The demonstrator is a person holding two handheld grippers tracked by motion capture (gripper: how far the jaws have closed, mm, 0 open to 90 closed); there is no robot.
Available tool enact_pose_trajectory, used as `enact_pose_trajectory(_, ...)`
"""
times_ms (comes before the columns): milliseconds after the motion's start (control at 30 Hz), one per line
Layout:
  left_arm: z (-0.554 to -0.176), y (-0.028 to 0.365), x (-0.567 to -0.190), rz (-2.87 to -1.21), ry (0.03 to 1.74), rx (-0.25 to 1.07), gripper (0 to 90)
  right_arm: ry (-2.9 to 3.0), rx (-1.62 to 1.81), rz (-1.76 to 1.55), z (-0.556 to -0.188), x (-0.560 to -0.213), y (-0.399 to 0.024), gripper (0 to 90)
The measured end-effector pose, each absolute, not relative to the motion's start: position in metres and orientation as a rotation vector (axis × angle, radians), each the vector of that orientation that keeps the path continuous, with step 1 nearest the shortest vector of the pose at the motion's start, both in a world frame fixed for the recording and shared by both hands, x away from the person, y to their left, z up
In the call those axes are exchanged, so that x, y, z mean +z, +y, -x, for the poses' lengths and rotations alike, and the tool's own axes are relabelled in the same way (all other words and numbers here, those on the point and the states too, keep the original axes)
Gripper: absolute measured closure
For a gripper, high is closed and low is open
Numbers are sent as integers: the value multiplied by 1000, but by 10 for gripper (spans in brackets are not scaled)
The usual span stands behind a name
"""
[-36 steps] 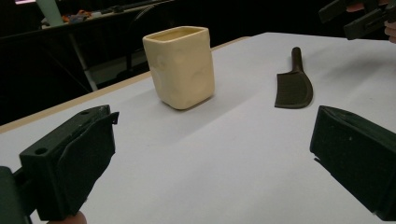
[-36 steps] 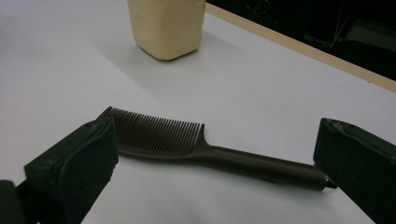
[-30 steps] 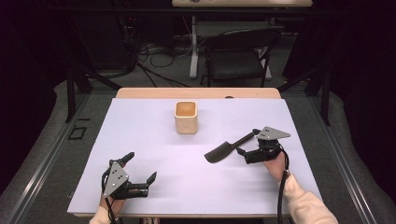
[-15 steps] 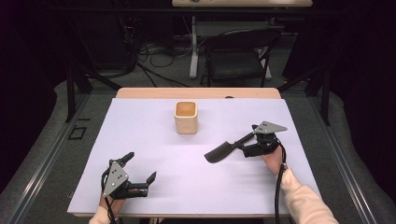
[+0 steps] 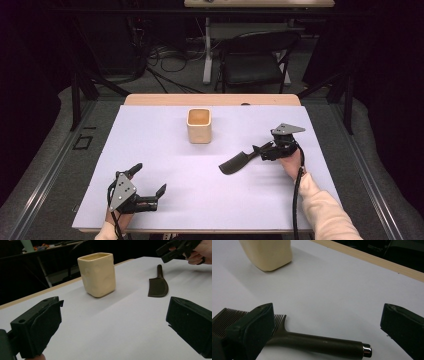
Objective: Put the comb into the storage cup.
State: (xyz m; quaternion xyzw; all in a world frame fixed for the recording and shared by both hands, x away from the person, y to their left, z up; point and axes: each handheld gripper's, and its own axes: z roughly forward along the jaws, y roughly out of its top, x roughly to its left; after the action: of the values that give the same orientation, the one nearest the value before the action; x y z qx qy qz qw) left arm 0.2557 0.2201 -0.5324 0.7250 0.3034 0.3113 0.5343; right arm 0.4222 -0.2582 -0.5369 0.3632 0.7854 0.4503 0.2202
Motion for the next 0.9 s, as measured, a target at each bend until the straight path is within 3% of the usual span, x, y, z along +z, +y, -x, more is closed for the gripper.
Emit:
enact_pose_trajectory(233,-255,219,-532,-1726,724,745,1,2154,1231,-1044,-427,-533,-260,34)
enact_pose_trajectory(267,-256,219,-532,-1727,725,745,1,2146,1221,-1049,-428,-533,-261,82)
enact_pose_trajectory(300,-256,219,-532,-1729,725,744,1,2136,1202,-1056,-429,-532,-263,186)
enact_pose_trajectory(333,-256,218,-533,-1730,726,742,1,2136,1202,-1056,-429,-532,-263,186)
enact_pose_trajectory(367,-256,218,-533,-1732,725,744,1,2127,1192,-1061,-430,-533,-264,251)
enact_pose_trajectory(400,-256,218,-533,-1734,727,747,1,2107,1166,-1070,-431,-534,-266,385)
enact_pose_trajectory(433,-256,218,-533,-1734,727,747,1,2107,1166,-1070,-431,-534,-266,385)
enact_pose_trajectory(633,-256,218,-532,-1733,730,748,1,2101,1099,-1056,-434,-535,-268,777)
enact_pose_trajectory(667,-256,218,-532,-1733,730,748,1,2101,1099,-1056,-434,-535,-268,777)
enact_pose_trajectory(733,-255,218,-532,-1736,728,748,1,2105,1050,-1048,-437,-538,-268,900)
enact_pose_trajectory(900,-256,218,-533,-1735,730,748,1,2132,990,-1043,-440,-542,-267,900)
